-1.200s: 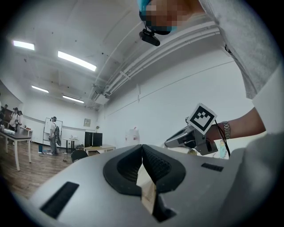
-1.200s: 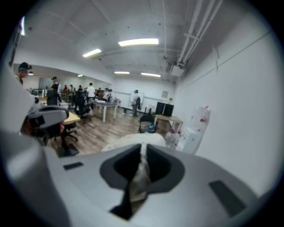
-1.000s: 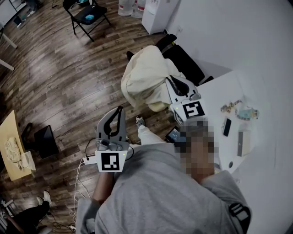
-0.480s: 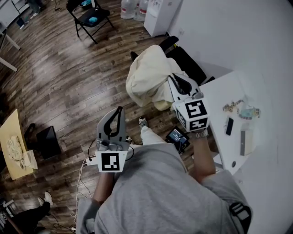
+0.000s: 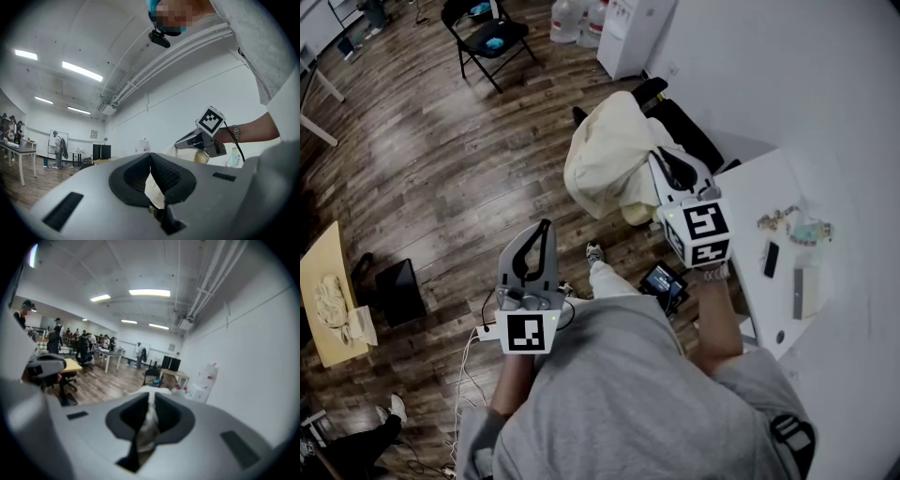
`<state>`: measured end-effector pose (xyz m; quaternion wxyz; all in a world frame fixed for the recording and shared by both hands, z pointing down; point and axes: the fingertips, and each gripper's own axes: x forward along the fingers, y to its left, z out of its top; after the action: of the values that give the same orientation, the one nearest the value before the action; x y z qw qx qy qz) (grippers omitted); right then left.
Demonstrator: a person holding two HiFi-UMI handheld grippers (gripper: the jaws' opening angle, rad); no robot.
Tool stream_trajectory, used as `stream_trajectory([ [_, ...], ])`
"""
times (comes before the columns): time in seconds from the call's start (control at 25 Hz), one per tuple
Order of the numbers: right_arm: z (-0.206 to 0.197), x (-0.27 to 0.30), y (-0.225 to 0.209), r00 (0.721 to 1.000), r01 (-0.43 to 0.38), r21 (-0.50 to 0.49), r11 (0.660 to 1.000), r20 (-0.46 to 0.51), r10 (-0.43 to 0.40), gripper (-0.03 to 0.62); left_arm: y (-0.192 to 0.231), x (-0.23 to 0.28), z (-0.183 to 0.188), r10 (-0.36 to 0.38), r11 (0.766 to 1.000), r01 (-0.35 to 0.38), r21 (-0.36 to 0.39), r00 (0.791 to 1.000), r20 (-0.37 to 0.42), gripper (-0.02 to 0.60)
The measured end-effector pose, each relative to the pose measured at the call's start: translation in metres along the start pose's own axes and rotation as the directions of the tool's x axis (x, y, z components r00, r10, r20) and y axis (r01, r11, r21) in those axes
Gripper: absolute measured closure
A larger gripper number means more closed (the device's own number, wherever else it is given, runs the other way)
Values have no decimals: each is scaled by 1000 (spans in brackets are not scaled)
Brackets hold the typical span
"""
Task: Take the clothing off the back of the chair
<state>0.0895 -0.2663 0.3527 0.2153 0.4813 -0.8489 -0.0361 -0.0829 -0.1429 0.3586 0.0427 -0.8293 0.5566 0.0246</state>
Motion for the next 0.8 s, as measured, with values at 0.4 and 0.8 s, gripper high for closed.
stream_trajectory([
  [0.4,9,-3,1,1000,11,-14,1000,15,-11,533,3,-7,-1,4,1000,-4,0,1000,-11,545],
  [0.8,16,-9,-5,999,13,-32,999,35,-12,533,-2,-8,3,17,1000,-18,7,1000,16,545],
])
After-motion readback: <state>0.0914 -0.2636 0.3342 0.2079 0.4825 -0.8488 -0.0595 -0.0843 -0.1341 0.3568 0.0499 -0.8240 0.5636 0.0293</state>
